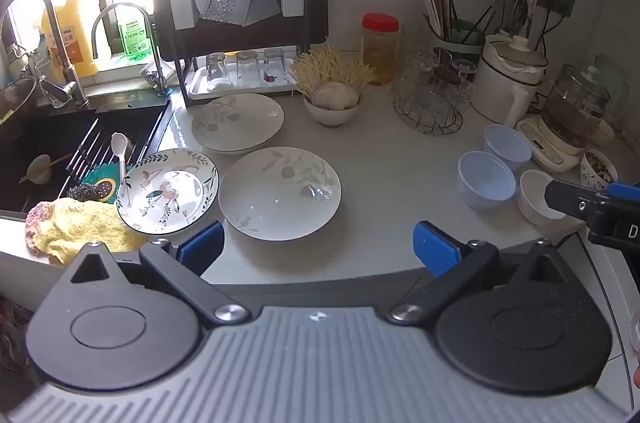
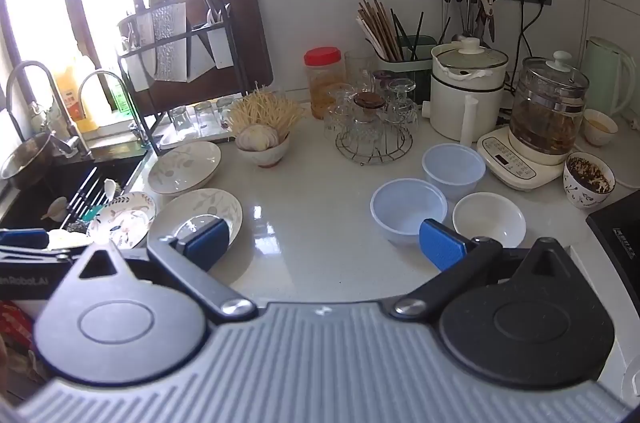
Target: Organize plates and bowls
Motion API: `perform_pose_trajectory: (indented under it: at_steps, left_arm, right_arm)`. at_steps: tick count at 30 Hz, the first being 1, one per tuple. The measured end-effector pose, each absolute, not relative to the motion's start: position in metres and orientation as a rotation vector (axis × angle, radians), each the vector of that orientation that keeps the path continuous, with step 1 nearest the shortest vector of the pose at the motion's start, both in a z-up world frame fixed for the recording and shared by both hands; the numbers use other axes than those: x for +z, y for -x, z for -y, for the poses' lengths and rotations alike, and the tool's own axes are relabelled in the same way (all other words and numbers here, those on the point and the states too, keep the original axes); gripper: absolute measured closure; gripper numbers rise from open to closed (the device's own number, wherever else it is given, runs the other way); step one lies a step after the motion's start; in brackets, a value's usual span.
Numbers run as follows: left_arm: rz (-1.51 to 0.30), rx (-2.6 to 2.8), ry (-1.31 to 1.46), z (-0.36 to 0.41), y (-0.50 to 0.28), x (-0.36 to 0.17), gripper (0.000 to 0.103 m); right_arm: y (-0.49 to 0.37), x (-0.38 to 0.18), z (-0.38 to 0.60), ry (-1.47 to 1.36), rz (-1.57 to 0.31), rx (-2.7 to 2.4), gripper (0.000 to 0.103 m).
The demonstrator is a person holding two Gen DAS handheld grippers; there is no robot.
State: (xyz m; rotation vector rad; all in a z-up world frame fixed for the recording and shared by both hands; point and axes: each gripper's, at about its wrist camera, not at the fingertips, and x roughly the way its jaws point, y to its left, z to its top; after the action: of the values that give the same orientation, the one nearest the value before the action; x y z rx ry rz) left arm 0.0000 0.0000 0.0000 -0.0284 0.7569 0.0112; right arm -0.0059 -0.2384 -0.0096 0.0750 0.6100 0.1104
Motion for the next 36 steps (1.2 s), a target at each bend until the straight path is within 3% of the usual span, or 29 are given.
perform_pose_trajectory:
  at_steps: [36]
  left_arm:
    - [-0.761,0.006,0.023,-0.001,-0.001,0.001,0.001]
  right_arm:
    - [0.005,-0.012,0.237,-0.073,-0.605,0.117,0.000]
